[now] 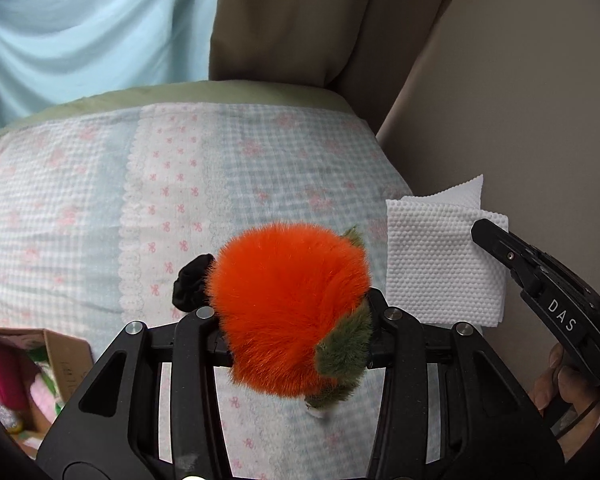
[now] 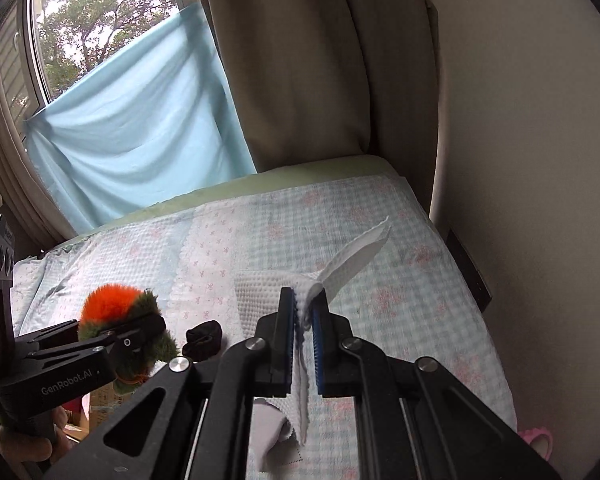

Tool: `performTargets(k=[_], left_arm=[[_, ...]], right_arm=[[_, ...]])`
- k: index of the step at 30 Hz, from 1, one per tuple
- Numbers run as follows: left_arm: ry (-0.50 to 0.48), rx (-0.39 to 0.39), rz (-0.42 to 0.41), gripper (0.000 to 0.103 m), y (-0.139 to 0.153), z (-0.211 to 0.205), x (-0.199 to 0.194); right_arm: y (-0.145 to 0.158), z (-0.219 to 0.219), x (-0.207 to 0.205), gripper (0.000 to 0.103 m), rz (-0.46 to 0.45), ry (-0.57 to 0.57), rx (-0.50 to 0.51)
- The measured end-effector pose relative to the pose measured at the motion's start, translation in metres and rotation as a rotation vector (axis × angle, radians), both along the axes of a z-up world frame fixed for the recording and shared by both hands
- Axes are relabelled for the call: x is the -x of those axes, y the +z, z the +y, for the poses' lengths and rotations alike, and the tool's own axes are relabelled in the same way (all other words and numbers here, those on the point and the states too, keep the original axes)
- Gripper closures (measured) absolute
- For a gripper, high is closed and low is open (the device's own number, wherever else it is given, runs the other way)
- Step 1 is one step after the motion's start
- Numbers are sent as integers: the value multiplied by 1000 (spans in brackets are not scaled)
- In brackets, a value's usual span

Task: Organize soft objects
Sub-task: 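Lift and carry the orange pom-pom and white tissue over the cardboard box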

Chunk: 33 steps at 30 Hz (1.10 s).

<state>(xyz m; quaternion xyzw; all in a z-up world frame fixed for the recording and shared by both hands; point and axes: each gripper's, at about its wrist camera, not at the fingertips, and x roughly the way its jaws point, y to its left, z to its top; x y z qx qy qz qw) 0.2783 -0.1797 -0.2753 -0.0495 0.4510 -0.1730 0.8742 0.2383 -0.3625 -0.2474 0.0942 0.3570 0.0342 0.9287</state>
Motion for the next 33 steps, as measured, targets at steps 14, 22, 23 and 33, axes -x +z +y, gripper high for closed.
performTargets(k=[14, 22, 23, 33], left_arm=[[94, -13, -22, 65, 104, 126, 83], [149, -25, -5, 65, 111, 222, 124], [157, -27, -3, 65, 110, 234, 128], [238, -64, 21, 65, 101, 359, 147]], right_arm=[[86, 128, 78, 95, -12, 114, 12], [89, 225, 101, 95, -3, 209, 13], [88, 237, 102, 95, 0, 222, 12], [65, 339, 96, 95, 68, 306, 35]])
